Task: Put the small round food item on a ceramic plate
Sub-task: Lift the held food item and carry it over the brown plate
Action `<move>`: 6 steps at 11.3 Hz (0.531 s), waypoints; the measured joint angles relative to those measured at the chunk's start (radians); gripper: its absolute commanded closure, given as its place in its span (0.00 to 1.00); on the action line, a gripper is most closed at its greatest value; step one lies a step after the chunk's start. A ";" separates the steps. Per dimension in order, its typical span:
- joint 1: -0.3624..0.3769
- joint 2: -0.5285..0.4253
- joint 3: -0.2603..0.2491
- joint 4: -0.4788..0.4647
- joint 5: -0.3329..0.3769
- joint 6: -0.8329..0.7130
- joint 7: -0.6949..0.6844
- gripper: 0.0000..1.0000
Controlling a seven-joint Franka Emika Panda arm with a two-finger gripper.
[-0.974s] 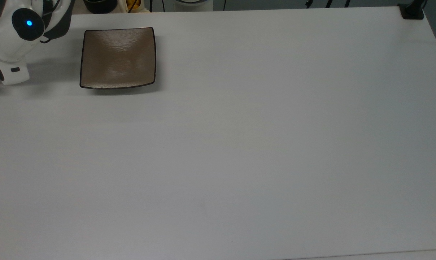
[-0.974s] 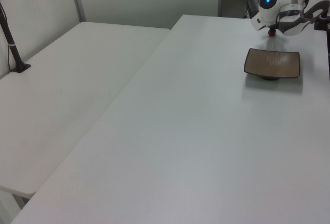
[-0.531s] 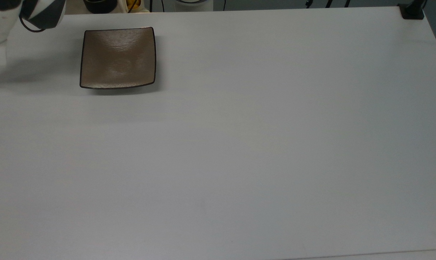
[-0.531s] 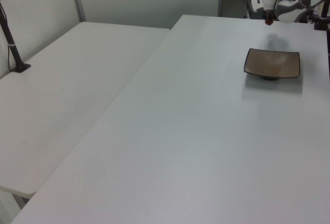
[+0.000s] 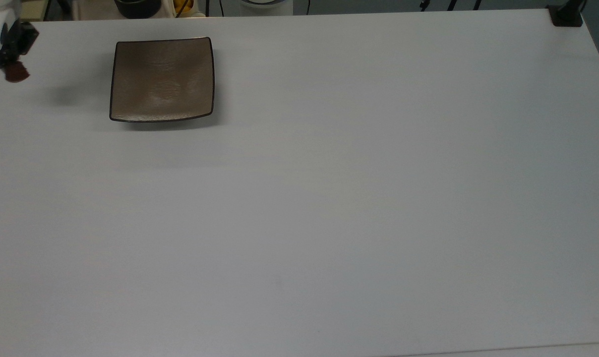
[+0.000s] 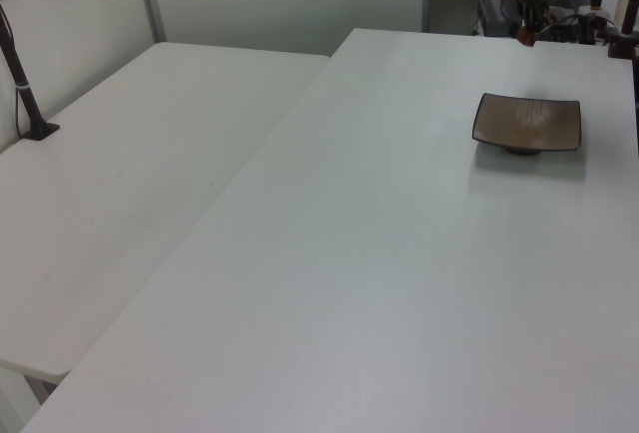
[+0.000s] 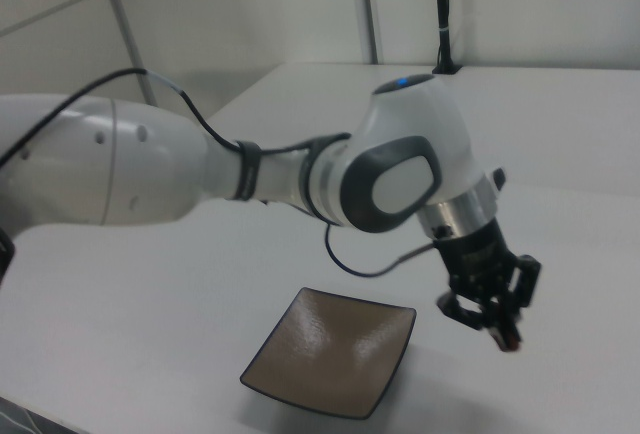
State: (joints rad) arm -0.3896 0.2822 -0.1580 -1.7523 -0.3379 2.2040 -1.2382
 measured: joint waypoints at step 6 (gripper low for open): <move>0.127 -0.190 0.002 -0.108 0.215 -0.211 0.212 0.99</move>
State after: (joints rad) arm -0.2631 0.0921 -0.1555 -1.8608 -0.1224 1.9933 -1.0258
